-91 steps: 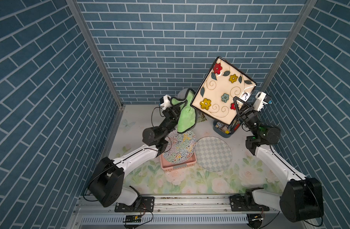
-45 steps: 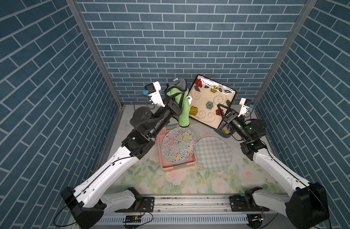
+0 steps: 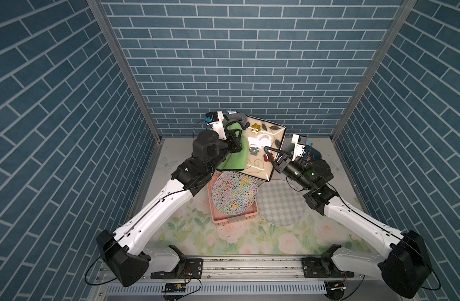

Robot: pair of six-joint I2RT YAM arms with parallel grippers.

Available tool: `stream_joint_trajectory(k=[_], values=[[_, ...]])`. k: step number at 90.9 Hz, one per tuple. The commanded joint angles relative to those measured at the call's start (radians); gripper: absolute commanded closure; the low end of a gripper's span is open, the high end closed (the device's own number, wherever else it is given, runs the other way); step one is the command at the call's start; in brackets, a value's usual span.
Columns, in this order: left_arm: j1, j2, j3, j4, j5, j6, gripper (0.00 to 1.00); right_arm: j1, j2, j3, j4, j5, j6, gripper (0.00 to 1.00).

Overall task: Wipe the wet plate dry
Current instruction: Wipe the plate with towel.

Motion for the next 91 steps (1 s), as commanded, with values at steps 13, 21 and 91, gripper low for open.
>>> stream_joint_trajectory(k=[13,21,91], values=[[-0.038,0.126,0.05,-0.076,0.118,0.051,1.0,-0.042,-0.044,0.176,0.295,-0.158,0.052,1.0],[-0.024,0.076,-0.007,-0.071,0.063,0.033,1.0,-0.156,-0.089,0.156,0.311,-0.128,0.119,1.0],[-0.04,0.087,0.074,-0.187,0.082,0.209,1.0,-0.104,-0.069,0.119,0.253,-0.161,0.057,1.0]])
